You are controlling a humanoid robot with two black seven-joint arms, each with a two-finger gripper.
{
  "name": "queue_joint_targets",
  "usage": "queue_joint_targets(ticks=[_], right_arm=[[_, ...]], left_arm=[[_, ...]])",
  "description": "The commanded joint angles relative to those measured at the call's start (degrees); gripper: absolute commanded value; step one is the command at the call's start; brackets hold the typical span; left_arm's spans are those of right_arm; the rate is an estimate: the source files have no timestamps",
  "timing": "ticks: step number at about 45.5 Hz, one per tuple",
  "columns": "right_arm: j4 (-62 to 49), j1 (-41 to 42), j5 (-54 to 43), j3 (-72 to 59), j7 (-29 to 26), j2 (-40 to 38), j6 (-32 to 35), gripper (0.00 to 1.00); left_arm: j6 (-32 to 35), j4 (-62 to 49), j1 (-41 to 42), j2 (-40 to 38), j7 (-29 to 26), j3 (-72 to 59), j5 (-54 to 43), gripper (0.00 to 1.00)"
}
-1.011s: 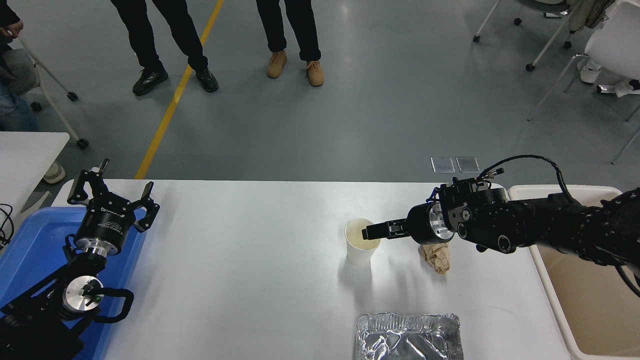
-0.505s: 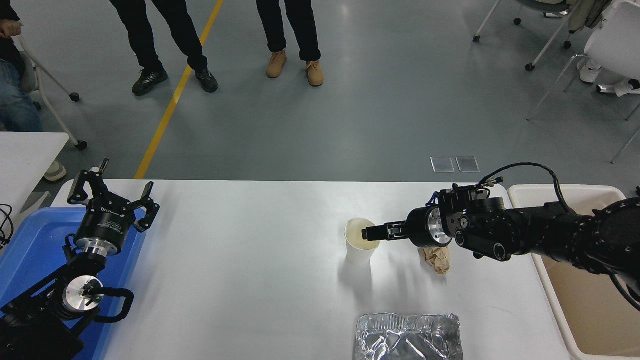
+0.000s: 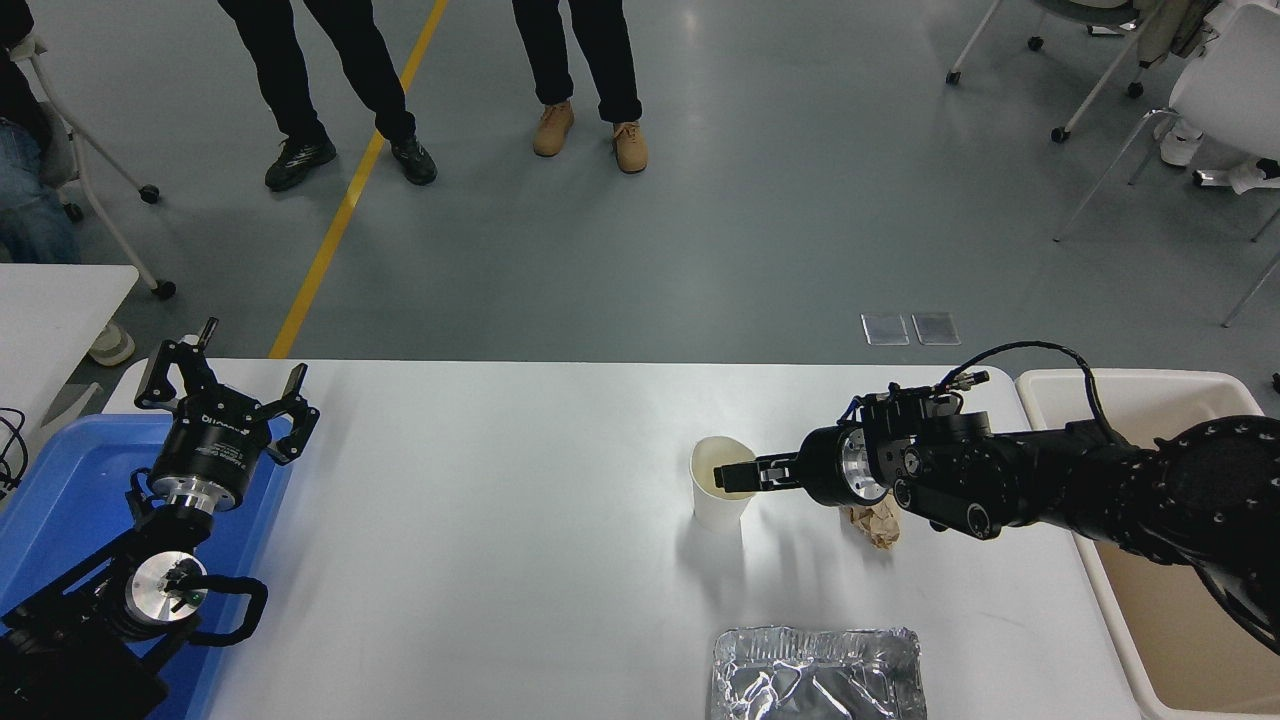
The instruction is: Clean the table surface
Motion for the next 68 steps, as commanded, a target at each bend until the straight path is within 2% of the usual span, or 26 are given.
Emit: queue_joint_targets(ticks=[1, 6, 18, 25, 31, 37, 52, 68], right_arm=[[-0.30, -0.23, -0.14, -0.71, 0.26, 0.22, -0.29, 0.42], [-0.30, -0.40, -0.14, -0.71, 0.35, 0.22, -0.29, 0.41], [-1.00, -1.02, -0.14, -0.71, 0.61, 0.13, -0.20, 0.25], [-1.00, -1.02, -0.05, -0.71, 0.70, 0.22, -0.20, 0.20], [-1.00, -1.02, -0.05, -0.71, 1.32, 0.13, 0.07, 0.06], [-1.00, -0.84, -0.05, -0.80, 2.37, 0.13, 0.07, 0.00], [-0.92, 0.03, 0.66, -0.71, 5.89, -1.27, 0.15, 0.00], [1.28, 6.97, 1.09, 0.17, 10.19, -11.11, 2.35, 0.00]], left_arm=[[0.00, 0.00, 0.00, 0.00, 0.00, -0.09, 0.00, 0.99], [0.00, 0.00, 0.00, 0.00, 0.00, 0.00, 0.00, 0.99], [0.00, 0.00, 0.00, 0.00, 0.00, 0.00, 0.00, 0.99], [0.00, 0.00, 0.00, 0.00, 0.00, 0.00, 0.00, 0.99], [0.00, 0.00, 0.00, 0.00, 0.00, 0.00, 0.00, 0.99], [0.00, 0.00, 0.00, 0.00, 0.00, 0.00, 0.00, 0.99], [0.00, 0.00, 0.00, 0.00, 0.00, 0.00, 0.00, 0.99], [0.00, 0.00, 0.00, 0.00, 0.00, -0.09, 0.00, 0.99]])
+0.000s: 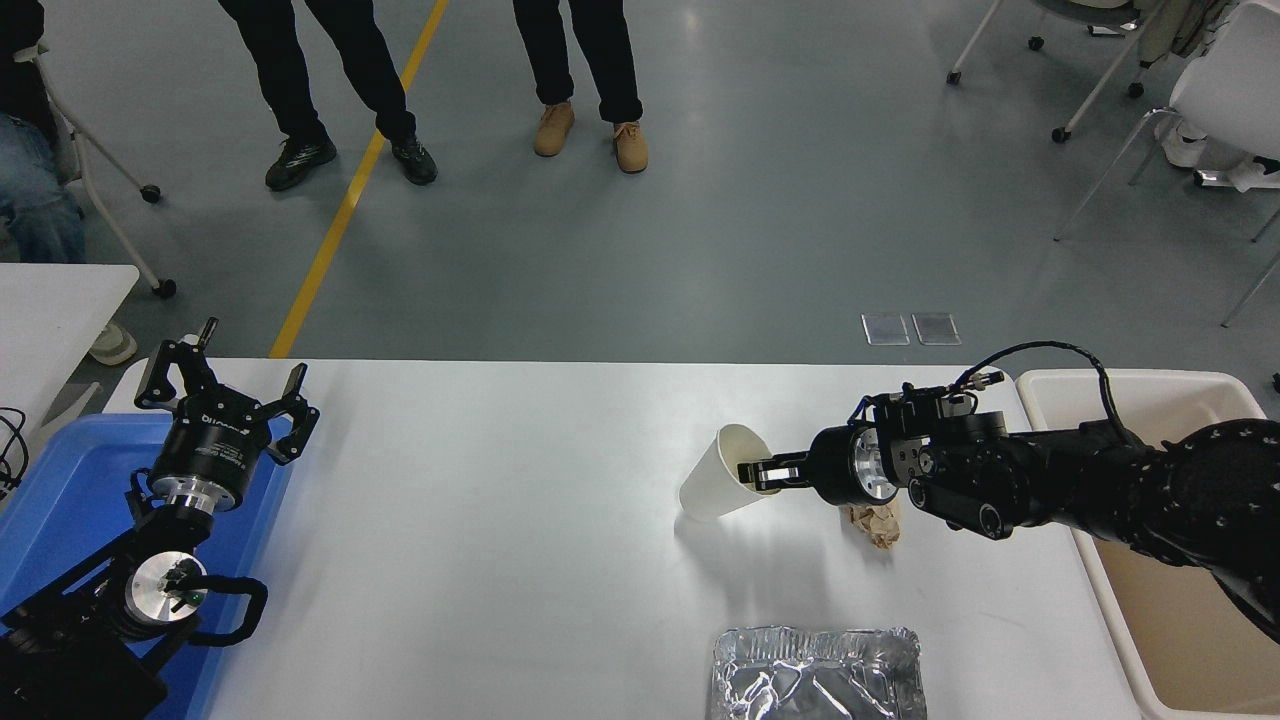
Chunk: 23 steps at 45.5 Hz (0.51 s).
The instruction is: Clean the table surface
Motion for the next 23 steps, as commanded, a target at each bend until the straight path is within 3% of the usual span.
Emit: queue_joint_targets(ticks=[1, 23], right_arm=[[1.70, 5.12, 0.33, 0.68, 3.04, -7.16, 2.13, 0.00], [2.31, 8.29, 6.66, 8.23, 7.62, -22.54, 10.56, 0.00]], left_arm=[[0.00, 0.00, 0.00, 0.00, 0.00, 0.00, 0.00, 0.99], [0.00, 0.00, 0.00, 0.00, 0.00, 0.00, 0.00, 0.99]])
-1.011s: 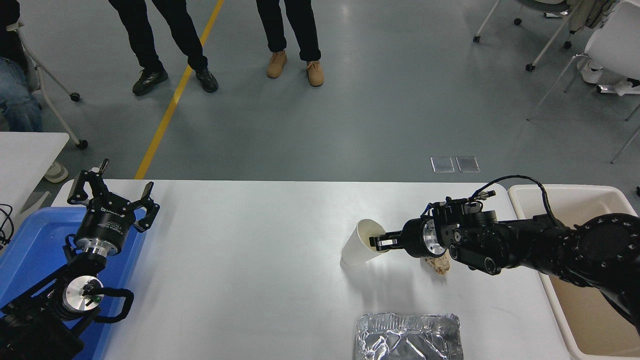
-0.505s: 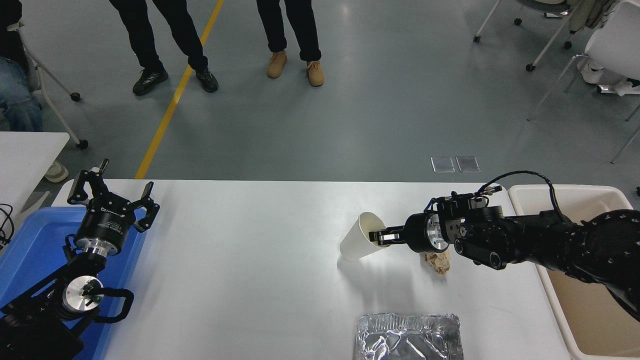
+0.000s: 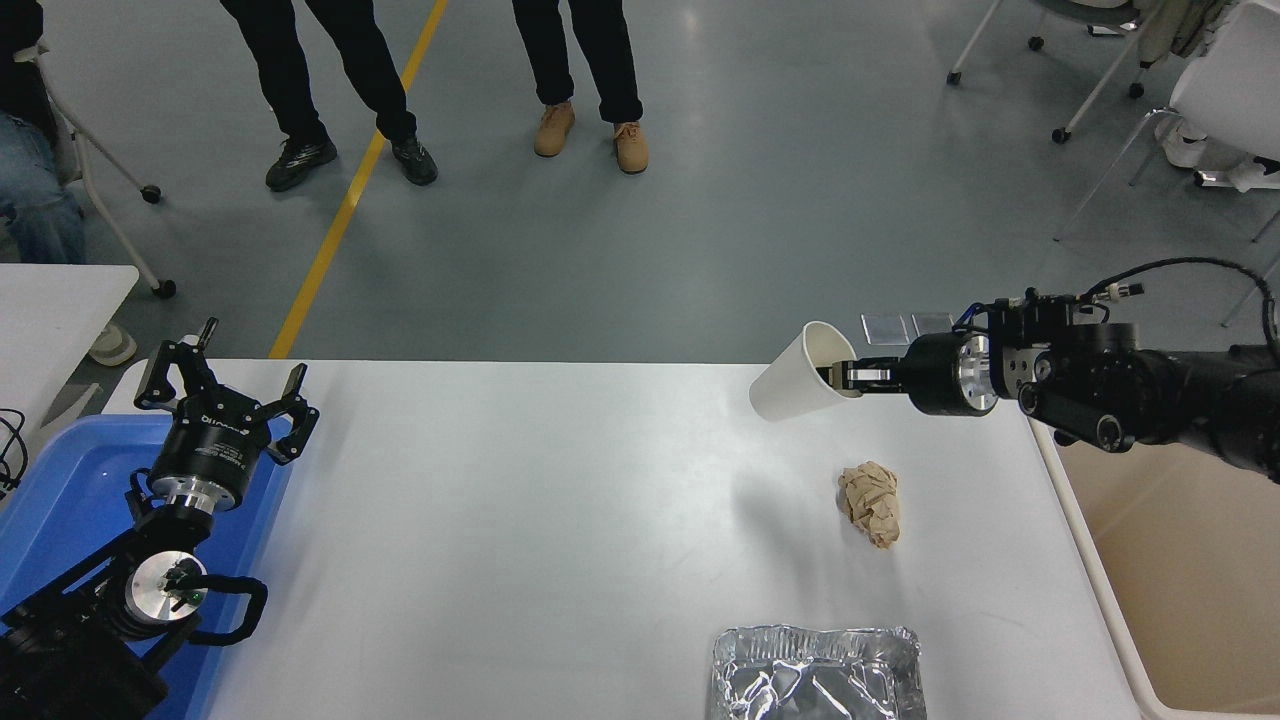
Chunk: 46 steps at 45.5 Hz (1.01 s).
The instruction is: Clean the table surface
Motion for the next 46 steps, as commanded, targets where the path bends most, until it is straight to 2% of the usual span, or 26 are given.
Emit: queue_joint_targets(ticks=[1, 10, 23, 35, 46], right_arm=[[0.27, 0.94, 2.90, 5.73, 1.82, -7.92, 4.44, 0.00], [-0.44, 0.06, 5.35, 11.54, 1.82, -13.19, 6.55, 0.00], [-4.30, -4.33, 12.56, 11.80, 1.73, -18.56, 7.00, 0.00], [-12.56, -11.36, 19.41, 11.80, 1.73, -19.44, 7.08, 0.00], [-15.20, -15.41, 23.99, 11.89, 1.64, -20.67, 7.08, 0.00]], left_arm=[[0.00, 0.00, 0.00, 0.00, 0.00, 0.00, 0.00, 0.99], [0.00, 0.00, 0.00, 0.00, 0.00, 0.00, 0.00, 0.99], [0.00, 0.00, 0.00, 0.00, 0.00, -0.09, 0.00, 0.99], [0.00, 0.00, 0.00, 0.00, 0.00, 0.00, 0.00, 0.99], [0.00, 0.00, 0.00, 0.00, 0.00, 0.00, 0.00, 0.99]])
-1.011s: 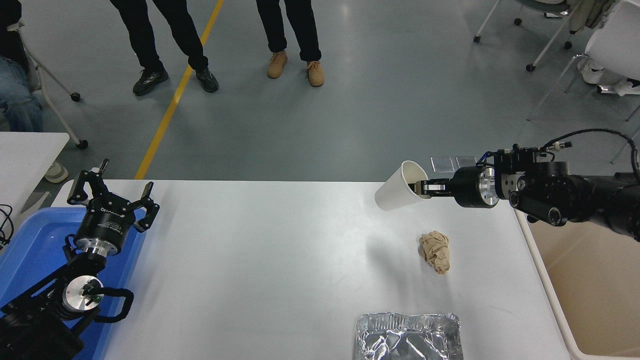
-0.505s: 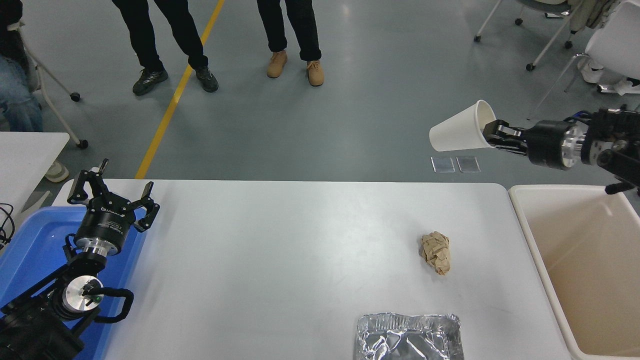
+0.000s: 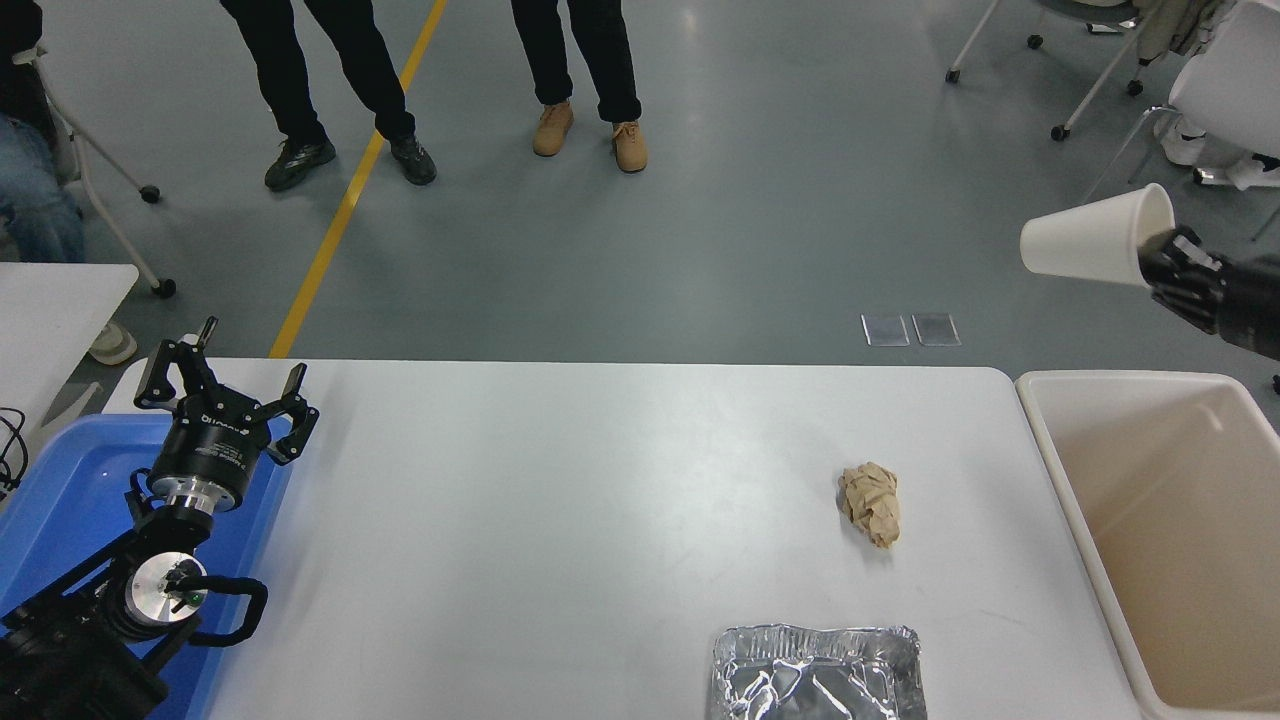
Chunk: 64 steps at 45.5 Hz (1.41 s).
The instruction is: Clean the table surface
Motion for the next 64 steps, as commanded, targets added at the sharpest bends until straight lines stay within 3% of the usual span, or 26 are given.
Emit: queue_joint_targets(ticks=[1, 32, 44, 64], right_arm=[[-3.58, -4.37, 4.30, 0.24, -0.07, -1.62, 0.10, 0.00], [-13.34, -16.41, 6.85, 6.04, -1.83, -1.27, -0.26, 0.00], [-14.92, -19.40, 7.20, 8.32, -6.75, -0.04, -0.34, 0.00], [-17.21, -21.51, 8.78, 8.68, -20.28, 1.99, -0.69, 0.00]], left_arm=[[0.00, 0.00, 0.00, 0.00, 0.00, 0.02, 0.00, 0.99], [0.00, 0.00, 0.00, 0.00, 0.00, 0.02, 0.00, 0.99], [0.00, 0.00, 0.00, 0.00, 0.00, -0.07, 0.00, 0.99], [0.00, 0.00, 0.00, 0.00, 0.00, -0.07, 0.00, 0.99]])
